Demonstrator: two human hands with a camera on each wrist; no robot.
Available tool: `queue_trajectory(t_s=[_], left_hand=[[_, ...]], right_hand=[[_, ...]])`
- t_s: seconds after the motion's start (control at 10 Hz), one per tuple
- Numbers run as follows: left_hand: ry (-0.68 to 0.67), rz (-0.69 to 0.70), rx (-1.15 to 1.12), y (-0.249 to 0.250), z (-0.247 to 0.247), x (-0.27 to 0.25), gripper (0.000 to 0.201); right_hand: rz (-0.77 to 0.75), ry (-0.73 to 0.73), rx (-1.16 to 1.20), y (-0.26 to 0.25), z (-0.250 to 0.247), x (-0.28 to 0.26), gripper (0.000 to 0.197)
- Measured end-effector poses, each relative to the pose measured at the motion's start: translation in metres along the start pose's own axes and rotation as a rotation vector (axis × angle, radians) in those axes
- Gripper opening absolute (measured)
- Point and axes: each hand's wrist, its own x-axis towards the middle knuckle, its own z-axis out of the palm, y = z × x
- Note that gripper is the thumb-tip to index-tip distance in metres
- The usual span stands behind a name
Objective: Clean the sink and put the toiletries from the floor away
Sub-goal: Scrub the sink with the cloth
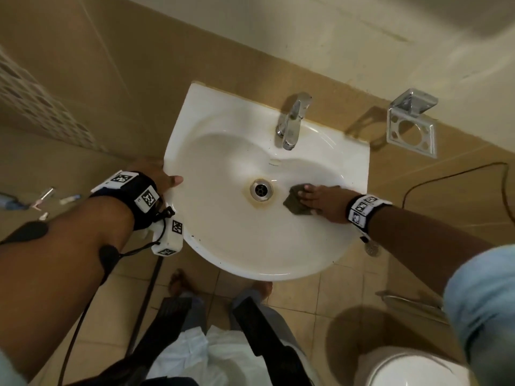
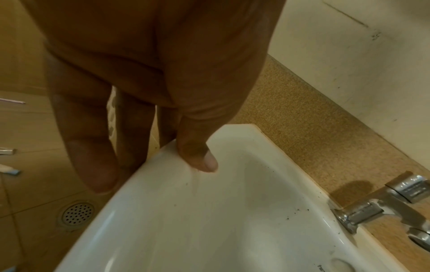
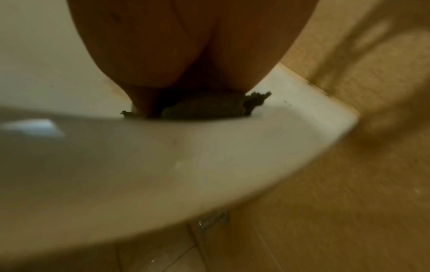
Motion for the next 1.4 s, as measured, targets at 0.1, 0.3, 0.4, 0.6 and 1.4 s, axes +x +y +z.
queue_trajectory(t_s=[0.1,0.3,0.4,0.6,1.4], left_hand=[[0.007,-0.014,0.059,0.006,-0.001,-0.003,0.054],[-0.039,-0.029,0.054,0.007,-0.003,0.003,0.062],[-0.025,-0.019,0.074,0.008,-0.006,0.003,0.058],[-0.045,-0.001,0.005,0.010,-0.010,-0.009,0.059],[0.089,-0.003,-0.396,-0.159,-0.079,-0.056,0.057]], right_hand=[[-0.089,0.026,0.184,-0.001,0.021,-0.031,0.045],[0.026,0.172,0.530,-0.083,0.048,-0.080,0.042],[-0.005,0.191,0.520,-0.113,0.047,-0.089,0.061],[-0.211,0.146,0.254,-0.072,0.048,-0.091,0.062],[-0.363,0.439,0.618,-0.325,-0.158,0.101,0.057]])
